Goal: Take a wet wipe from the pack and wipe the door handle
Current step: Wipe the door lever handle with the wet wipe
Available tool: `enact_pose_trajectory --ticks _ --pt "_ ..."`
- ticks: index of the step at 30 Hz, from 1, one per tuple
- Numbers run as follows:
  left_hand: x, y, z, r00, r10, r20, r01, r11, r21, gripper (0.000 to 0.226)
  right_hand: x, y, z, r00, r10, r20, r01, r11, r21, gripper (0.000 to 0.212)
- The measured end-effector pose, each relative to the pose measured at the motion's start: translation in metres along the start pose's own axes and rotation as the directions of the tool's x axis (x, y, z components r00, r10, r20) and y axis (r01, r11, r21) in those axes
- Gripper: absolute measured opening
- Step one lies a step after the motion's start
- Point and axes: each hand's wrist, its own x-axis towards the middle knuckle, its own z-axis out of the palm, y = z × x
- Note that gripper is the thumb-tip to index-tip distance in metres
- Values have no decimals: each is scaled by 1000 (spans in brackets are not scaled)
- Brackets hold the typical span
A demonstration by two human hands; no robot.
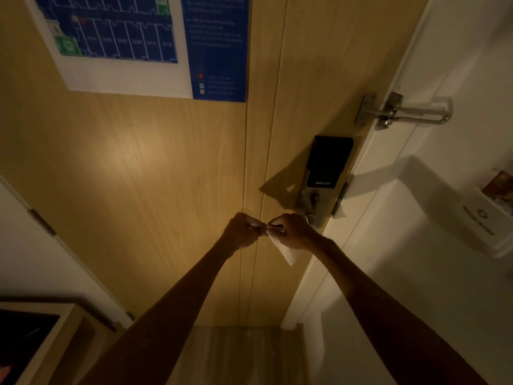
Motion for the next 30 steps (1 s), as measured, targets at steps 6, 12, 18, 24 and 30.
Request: enact_pose_trajectory --ticks 6,12,18,24,30 --pt "3 0 -3 1000 -21 22 22 999 -25 18 -19 -4 30 960 -101 -262 21 956 -292 17" --pt "4 3 -5 1000 3 27 -3 1000 7 17 -6 0 22 973 -181 -142 107 901 -420 14" --pt "5 5 -4 999 21 39 -23 997 71 17 -13 13 31 919 -362 -156 185 746 -640 20" --pt "4 5 -5 999 22 42 -23 999 33 18 -30 36 31 875 -374 -308 73 731 -679 31" --pt "6 4 -7 997 -25 70 31 996 -84 21 -20 13 49 871 -336 -358 1 731 -683 26"
